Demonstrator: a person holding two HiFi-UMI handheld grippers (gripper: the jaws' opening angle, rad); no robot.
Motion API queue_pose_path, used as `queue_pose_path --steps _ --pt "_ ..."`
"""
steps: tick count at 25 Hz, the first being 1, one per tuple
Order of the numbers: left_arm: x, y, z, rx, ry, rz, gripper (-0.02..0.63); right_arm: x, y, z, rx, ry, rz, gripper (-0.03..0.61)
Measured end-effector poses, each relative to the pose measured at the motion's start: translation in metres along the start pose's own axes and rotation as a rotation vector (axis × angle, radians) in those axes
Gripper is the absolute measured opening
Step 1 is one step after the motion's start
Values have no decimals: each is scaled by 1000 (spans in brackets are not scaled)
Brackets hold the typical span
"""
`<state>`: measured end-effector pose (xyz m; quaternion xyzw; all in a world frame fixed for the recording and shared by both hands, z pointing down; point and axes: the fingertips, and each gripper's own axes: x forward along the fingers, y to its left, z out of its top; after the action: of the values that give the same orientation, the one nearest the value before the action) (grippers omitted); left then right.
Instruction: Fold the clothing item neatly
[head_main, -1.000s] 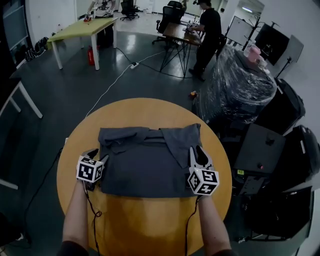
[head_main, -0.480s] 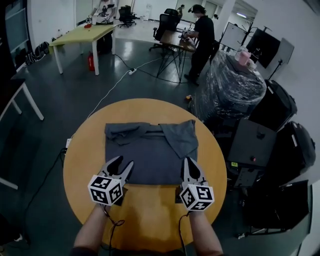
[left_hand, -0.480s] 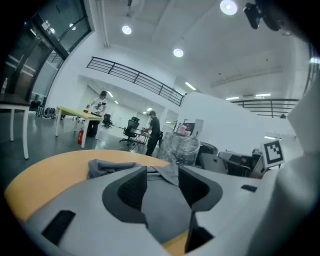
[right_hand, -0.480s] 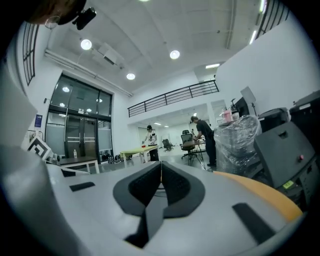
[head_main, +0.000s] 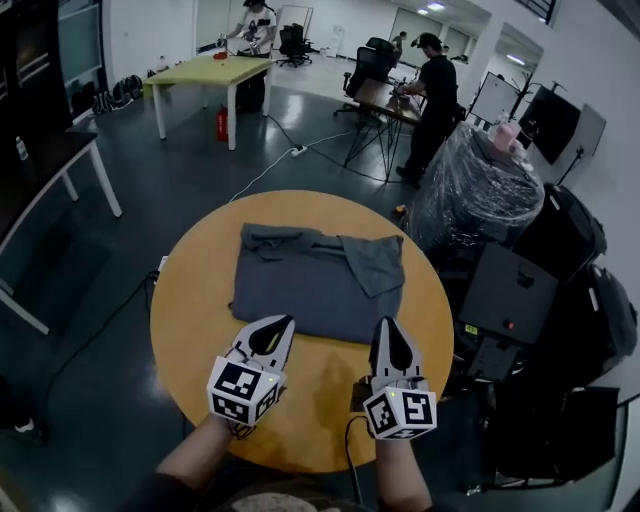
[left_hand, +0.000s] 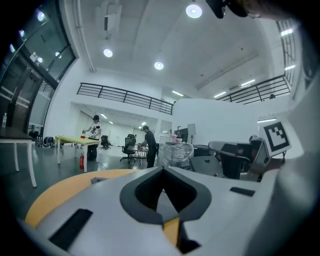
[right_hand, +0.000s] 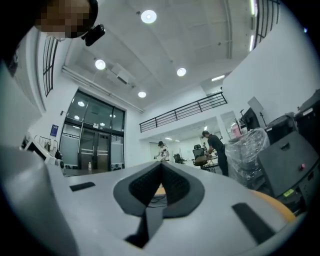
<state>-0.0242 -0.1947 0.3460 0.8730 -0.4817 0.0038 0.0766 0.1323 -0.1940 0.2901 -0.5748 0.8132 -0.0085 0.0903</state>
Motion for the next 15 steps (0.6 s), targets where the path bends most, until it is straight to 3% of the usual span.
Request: queue_pose_path --steps 4,7,15 --pt "-41 -62 -2 6 1 -14 9 -60 10 8 38 8 48 -11" --pt "-71 -104 -11 34 11 -15 9 -106 17 0 26 42 85 -11" --pt "-151 -199 -43 11 31 3 9 -232 33 -1 -1 83 150 -11"
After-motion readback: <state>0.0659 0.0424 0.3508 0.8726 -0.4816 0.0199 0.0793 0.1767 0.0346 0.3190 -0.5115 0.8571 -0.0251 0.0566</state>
